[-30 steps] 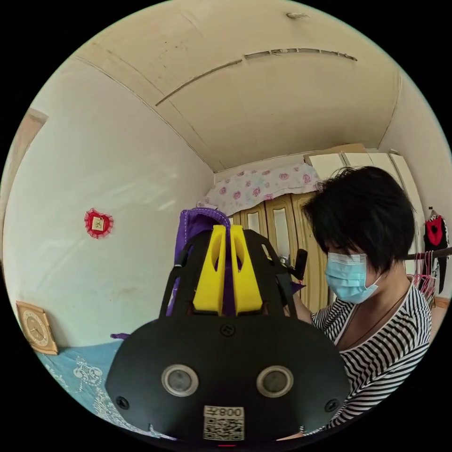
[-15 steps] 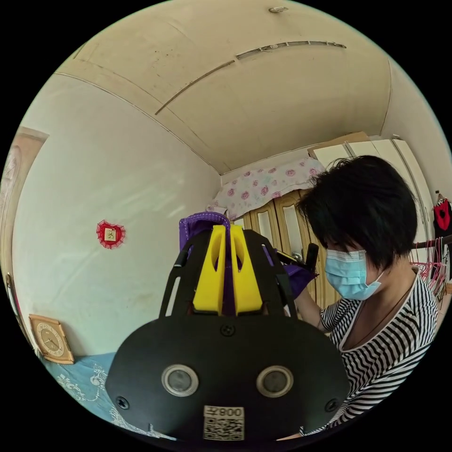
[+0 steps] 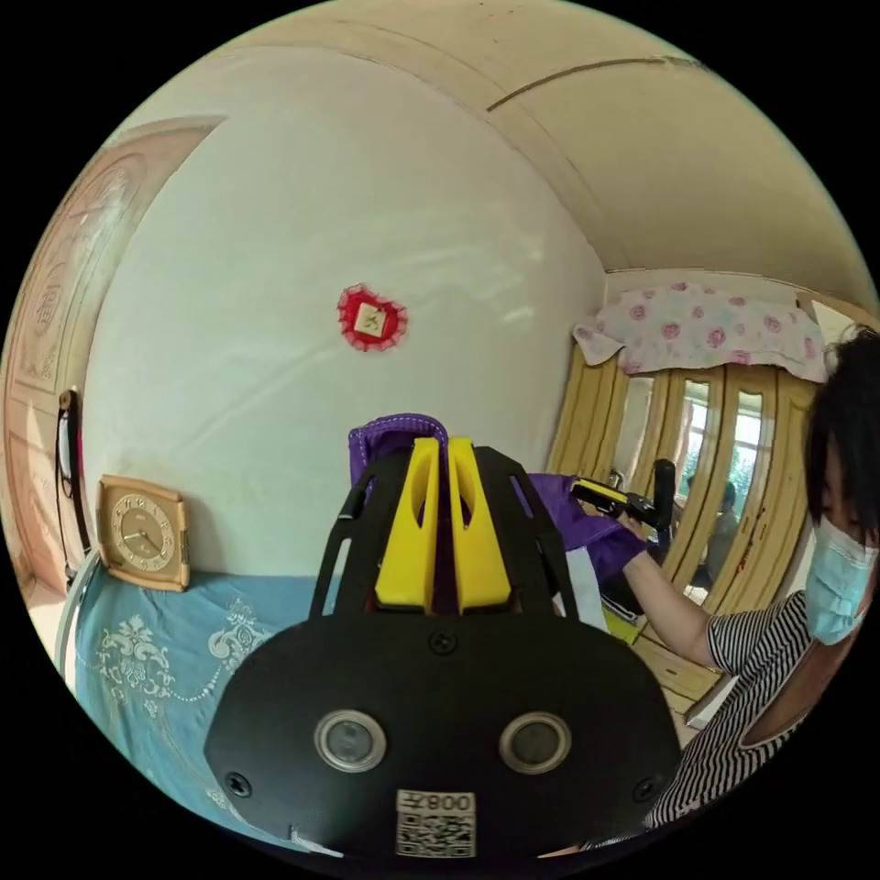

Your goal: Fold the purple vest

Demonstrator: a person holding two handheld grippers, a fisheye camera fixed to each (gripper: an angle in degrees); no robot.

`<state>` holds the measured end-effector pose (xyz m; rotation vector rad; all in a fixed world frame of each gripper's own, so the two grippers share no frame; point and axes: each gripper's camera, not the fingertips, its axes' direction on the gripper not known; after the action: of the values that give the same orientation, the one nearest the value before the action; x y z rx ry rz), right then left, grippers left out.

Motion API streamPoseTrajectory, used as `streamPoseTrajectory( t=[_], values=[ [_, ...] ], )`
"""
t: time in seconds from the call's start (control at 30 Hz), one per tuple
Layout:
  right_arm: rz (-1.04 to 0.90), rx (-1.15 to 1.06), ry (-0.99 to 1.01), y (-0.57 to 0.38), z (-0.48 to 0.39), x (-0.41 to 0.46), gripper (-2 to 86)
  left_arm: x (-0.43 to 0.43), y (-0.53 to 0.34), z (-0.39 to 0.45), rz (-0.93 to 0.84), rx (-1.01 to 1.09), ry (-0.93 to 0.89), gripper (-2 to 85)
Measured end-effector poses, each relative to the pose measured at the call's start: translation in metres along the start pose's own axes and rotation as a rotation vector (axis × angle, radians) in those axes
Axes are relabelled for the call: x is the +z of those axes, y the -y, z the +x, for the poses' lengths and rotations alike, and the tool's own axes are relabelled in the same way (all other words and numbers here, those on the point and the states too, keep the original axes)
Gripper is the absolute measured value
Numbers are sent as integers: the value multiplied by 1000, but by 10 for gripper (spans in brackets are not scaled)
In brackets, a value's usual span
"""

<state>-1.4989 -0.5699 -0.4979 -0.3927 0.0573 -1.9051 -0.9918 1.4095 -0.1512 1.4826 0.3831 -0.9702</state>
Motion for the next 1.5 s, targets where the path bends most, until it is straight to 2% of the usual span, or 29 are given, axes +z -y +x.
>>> streamPoseTrajectory(
  t=[0.13, 0.17, 0.23, 0.33, 0.43, 0.57, 0.7, 0.83, 0.93, 1.1, 1.23, 1.37, 1.5],
  values=[
    [-226, 103, 47, -22, 38, 209, 25, 122, -59, -130, -189, -206, 98, 33],
    [-270, 124, 53, -29, 42, 239, 26, 138, -72, -149, -209, -252, 104, 35],
    [-434, 205, 81, -69, 59, 348, 35, 195, -134, -218, -320, -400, 100, 49],
    [-644, 320, 69, -143, 75, 458, 46, 236, -229, -280, -435, -542, 124, 67],
    [-751, 498, 65, -233, 91, 515, 35, 235, -324, -315, -488, -654, 95, 78],
    [-770, 685, 133, -340, 101, 522, 34, 185, -428, -323, -571, -730, 62, 90],
    [-775, 825, 269, -443, 81, 475, 54, 91, -530, -289, -741, -752, 155, 108],
    [-853, 846, 334, -509, 18, 412, 66, 16, -611, -240, -887, -793, 238, 122],
    [-938, 831, 306, -542, -29, 384, 73, -9, -653, -211, -884, -845, 230, 124],
    [-1007, 842, 300, -577, -84, 384, 82, -13, -685, -181, -893, -796, 292, 121],
    [-1083, 811, 305, -592, -129, 401, 84, -11, -713, -152, -954, -766, 236, 105],
    [-1050, 811, 265, -600, -157, 403, 80, -16, -734, -131, -993, -734, 310, 68],
    [-1064, 878, 317, -609, -180, 409, 32, -28, -753, -112, -1010, -788, 275, 23]
  ],
)
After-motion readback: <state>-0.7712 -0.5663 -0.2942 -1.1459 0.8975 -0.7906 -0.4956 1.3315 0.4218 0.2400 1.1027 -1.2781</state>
